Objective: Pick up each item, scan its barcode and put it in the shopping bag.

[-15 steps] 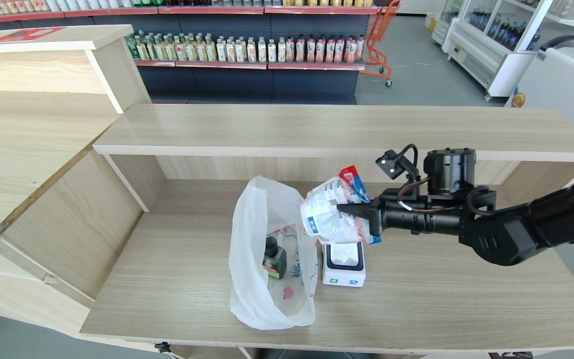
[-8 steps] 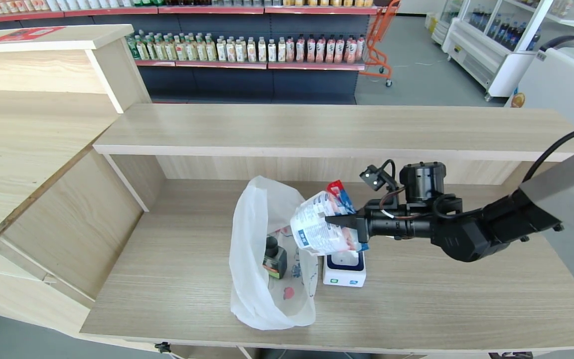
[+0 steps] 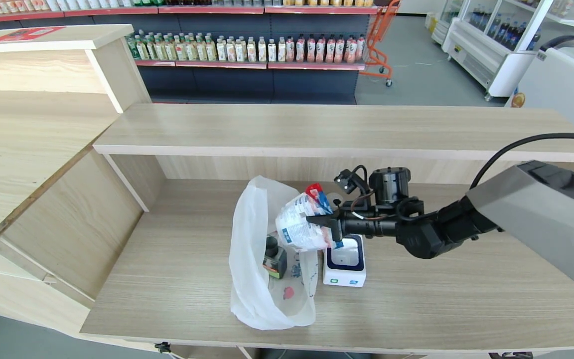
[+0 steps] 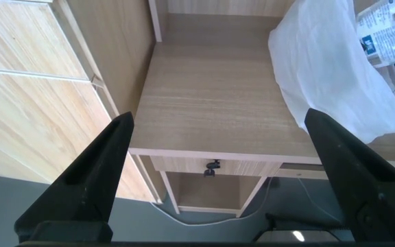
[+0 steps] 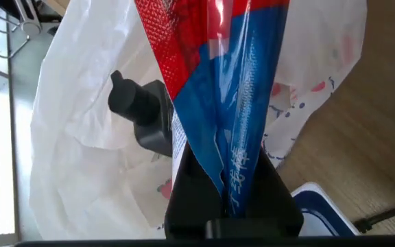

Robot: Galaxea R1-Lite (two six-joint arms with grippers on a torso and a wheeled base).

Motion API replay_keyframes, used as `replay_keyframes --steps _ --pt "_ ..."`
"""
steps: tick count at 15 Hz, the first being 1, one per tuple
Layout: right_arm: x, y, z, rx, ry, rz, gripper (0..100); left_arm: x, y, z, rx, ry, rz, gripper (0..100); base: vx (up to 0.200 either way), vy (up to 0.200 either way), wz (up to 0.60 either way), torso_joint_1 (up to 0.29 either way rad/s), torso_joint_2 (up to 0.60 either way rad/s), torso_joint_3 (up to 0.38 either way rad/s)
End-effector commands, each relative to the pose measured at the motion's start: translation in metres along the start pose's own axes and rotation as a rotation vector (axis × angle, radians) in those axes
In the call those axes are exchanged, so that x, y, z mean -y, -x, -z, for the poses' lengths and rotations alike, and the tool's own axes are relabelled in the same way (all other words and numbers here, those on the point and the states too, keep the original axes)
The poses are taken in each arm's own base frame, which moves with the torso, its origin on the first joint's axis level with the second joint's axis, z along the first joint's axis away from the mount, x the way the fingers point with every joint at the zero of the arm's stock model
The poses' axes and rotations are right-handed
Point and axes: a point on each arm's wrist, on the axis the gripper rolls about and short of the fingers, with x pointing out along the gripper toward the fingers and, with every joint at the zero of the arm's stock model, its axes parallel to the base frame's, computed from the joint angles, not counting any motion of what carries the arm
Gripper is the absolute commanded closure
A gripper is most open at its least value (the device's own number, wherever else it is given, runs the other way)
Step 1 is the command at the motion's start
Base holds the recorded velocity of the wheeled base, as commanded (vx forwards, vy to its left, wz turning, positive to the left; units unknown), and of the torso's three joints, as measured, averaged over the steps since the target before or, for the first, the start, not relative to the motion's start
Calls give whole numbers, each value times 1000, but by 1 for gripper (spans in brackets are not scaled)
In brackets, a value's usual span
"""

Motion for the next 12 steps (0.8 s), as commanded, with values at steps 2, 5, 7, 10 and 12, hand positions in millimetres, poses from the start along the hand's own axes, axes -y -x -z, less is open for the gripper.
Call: replay_keyframes --steps 2,5,7,10,12 --pt "-1 -17 10 -12 1 -16 0 0 0 0 -1 0 0 0 0 0 0 0 0 0" --pt "-7 -25 3 7 -30 -35 0 0 0 0 -1 0 0 0 0 0 0 0 0 0" --pt "-10 -24 -6 28 -78 -42 0 0 0 0 -1 0 0 0 0 0 0 0 0 0" --pt "-13 -9 -33 83 -158 -35 0 0 0 0 0 0 0 0 0 0 0 0 0 0" --pt "-12 26 -49 110 -207 5 0 0 0 0 -1 0 0 0 0 0 0 0 0 0"
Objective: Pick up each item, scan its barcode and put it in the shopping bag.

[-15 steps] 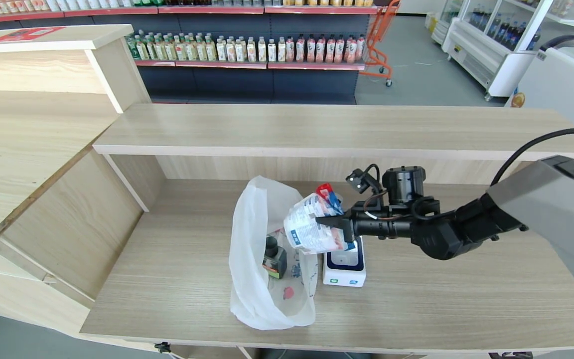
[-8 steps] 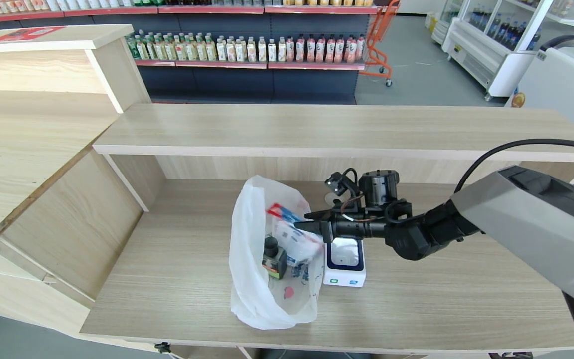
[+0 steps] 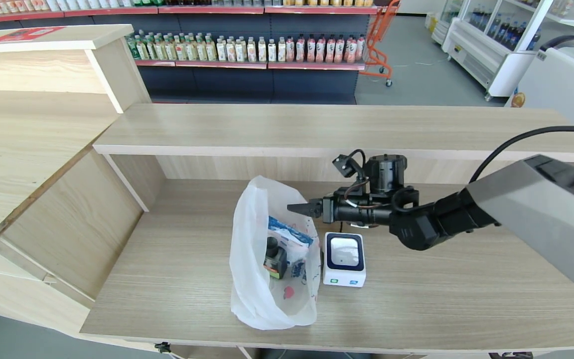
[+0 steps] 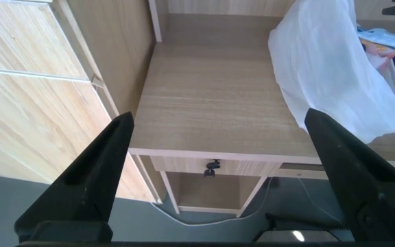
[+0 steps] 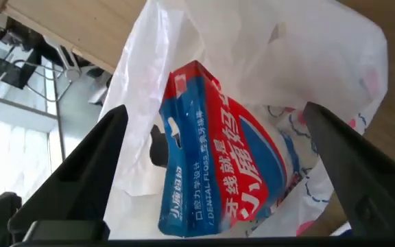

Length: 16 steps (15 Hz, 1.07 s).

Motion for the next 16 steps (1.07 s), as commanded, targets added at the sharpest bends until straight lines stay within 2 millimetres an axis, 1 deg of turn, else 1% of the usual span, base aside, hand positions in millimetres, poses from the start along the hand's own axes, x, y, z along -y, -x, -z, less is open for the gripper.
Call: replay_keyframes --steps 1,2,3,4,5,6,7,8,9,10,11,12,13,14,15,16 --pt "-8 40 -23 43 -9 40 0 0 0 0 -1 0 0 0 0 0 0 0 0 0" --pt "-13 84 -31 56 -18 87 0 0 0 0 0 0 0 0 0 0 0 0 0 0" --pt "-29 116 -40 84 9 103 0 0 0 0 -1 0 0 0 0 0 0 0 0 0" --pt "-48 146 -47 116 59 123 0 0 0 0 -1 0 0 0 0 0 0 0 0 0" --pt "-63 175 -48 137 120 152 0 0 0 0 -1 0 0 0 0 0 0 0 0 0" --pt "-75 198 -45 149 197 190 0 0 0 0 -1 0 0 0 0 0 0 0 0 0" --pt "-84 221 -34 144 277 246 0 0 0 0 0 0 0 0 0 0 0 0 0 0" --pt "-92 243 -17 115 373 321 0 0 0 0 -1 0 0 0 0 0 0 0 0 0" --pt "-92 263 0 70 441 484 0 0 0 0 -1 0 0 0 0 0 0 0 0 0" --pt "-95 283 19 21 460 689 0 0 0 0 -1 0 0 0 0 0 0 0 0 0" --pt "-104 298 22 14 410 882 0 0 0 0 -1 0 0 0 0 0 0 0 0 0" --pt "-108 302 23 16 363 941 0 0 0 0 -1 0 0 0 0 0 0 0 0 0" --pt "-126 314 27 103 241 1059 0 0 0 0 -1 0 0 0 0 0 0 0 0 0" --pt "-132 320 39 112 208 1101 0 0 0 0 -1 0 0 0 0 0 0 0 0 0" --pt "-145 328 50 151 203 1127 0 0 0 0 -1 0 0 0 0 0 0 0 0 0" --pt "-153 333 60 167 196 1135 0 0 0 0 0 0 0 0 0 0 0 0 0 0"
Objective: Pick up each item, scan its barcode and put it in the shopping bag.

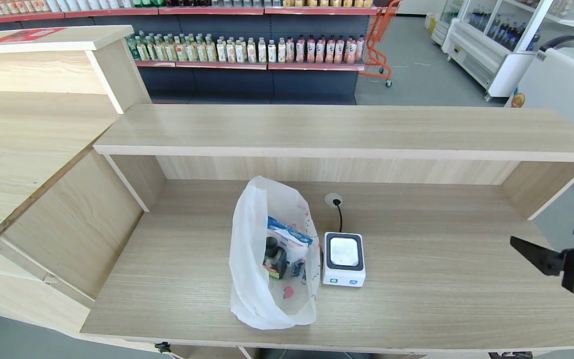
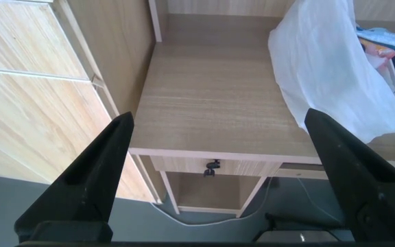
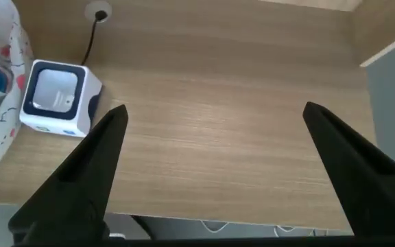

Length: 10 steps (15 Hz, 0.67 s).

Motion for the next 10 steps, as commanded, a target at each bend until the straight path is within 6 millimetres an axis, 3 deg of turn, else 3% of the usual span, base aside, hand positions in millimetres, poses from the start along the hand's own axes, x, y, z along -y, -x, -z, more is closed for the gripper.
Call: replay_keyframes --steps 1,4,6,7,8,9,10 --pt "-2 61 32 112 -43 91 0 0 0 0 -1 0 0 0 0 0 0 0 0 0" --pt "-10 98 79 202 -46 109 0 0 0 0 -1 0 0 0 0 0 0 0 0 0" --pt "-12 116 98 206 -56 156 0 0 0 0 0 0 0 0 0 0 0 0 0 0" --pt "-13 124 113 177 -81 181 0 0 0 0 0 0 0 0 0 0 0 0 0 0" --pt "-13 124 113 177 -81 181 0 0 0 0 0 0 0 0 0 0 0 0 0 0" --pt "-14 136 136 158 -158 277 0 0 0 0 -1 0 0 0 0 0 0 0 0 0" --pt "-13 138 137 191 -181 265 0 0 0 0 -1 0 0 0 0 0 0 0 0 0"
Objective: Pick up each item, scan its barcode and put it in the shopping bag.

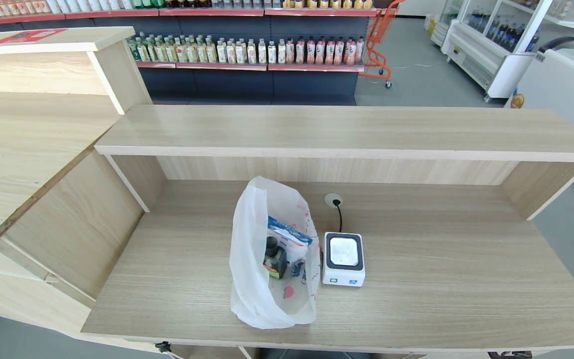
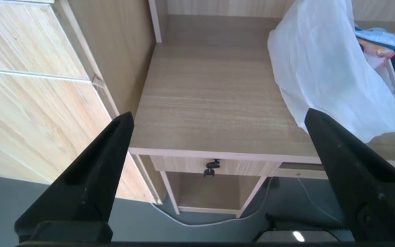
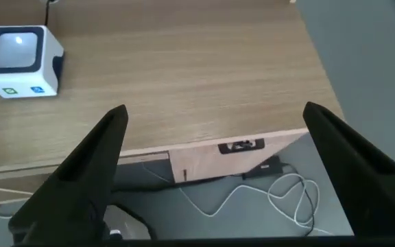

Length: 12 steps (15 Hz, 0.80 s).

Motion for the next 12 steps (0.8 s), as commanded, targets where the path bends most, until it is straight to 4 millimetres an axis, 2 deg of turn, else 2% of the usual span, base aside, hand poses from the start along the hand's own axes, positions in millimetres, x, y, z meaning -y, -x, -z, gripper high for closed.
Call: replay_keyframes --steps 1,4,12 --pt "6 20 21 136 -81 36 0 0 0 0 0 1 0 0 0 0 0 0 0 0" --pt "2 20 24 122 -66 -142 0 0 0 0 0 0 0 0 0 0 0 0 0 0" --pt "2 21 25 97 -59 -150 0 0 0 0 0 0 0 0 0 0 0 0 0 0"
